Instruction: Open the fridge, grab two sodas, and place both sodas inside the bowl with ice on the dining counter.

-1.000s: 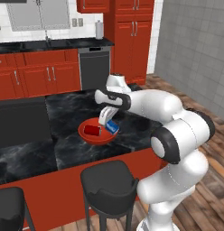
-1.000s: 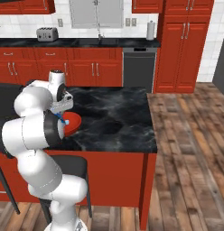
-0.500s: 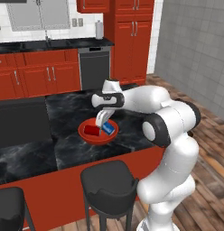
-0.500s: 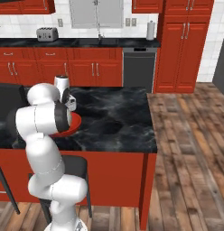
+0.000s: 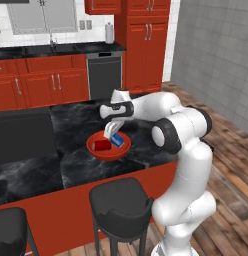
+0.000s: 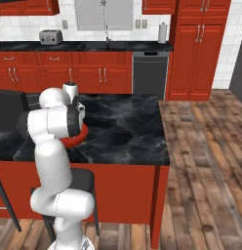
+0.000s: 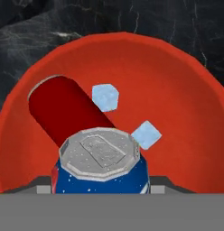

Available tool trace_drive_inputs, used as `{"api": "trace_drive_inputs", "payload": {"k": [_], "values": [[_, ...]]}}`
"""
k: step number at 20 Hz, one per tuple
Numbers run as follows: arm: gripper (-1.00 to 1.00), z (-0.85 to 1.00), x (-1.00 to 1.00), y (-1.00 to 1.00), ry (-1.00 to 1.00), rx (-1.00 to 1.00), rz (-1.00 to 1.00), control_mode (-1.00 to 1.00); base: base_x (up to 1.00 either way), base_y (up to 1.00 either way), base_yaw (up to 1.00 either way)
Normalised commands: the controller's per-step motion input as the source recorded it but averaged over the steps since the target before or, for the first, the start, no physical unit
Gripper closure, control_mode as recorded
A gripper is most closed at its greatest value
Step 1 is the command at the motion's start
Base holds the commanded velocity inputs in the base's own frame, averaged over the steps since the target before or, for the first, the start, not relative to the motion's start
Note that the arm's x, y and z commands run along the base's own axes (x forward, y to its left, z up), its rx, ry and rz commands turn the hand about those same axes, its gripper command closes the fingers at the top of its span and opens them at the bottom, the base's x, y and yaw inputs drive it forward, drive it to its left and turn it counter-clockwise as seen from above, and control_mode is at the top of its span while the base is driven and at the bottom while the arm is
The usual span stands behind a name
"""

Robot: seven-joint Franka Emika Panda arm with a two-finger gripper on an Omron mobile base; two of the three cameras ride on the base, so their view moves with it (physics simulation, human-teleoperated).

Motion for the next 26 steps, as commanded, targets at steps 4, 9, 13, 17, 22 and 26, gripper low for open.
{"api": "trace_drive_inputs", "payload": {"k": [4,9,13,17,22,26], "values": [[1.00,-0.32,0.34,0.09,0.00,0.00,0.00,-1.00,0.00,0.00,0.00],[1.00,-0.34,0.02,0.09,-0.02,0.00,0.00,-1.00,0.00,0.00,0.00],[1.00,-0.29,-0.04,0.13,-0.02,0.00,0.00,-1.00,0.00,0.00,0.00],[1.00,-0.29,-0.05,0.12,-0.01,0.00,0.00,-1.00,0.00,0.00,0.00],[1.00,-0.28,-0.06,0.02,0.00,0.00,0.00,-1.00,0.00,0.00,0.00],[1.00,-0.26,-0.16,0.00,-0.02,0.00,0.00,-1.00,0.00,0.00,0.00]]}}
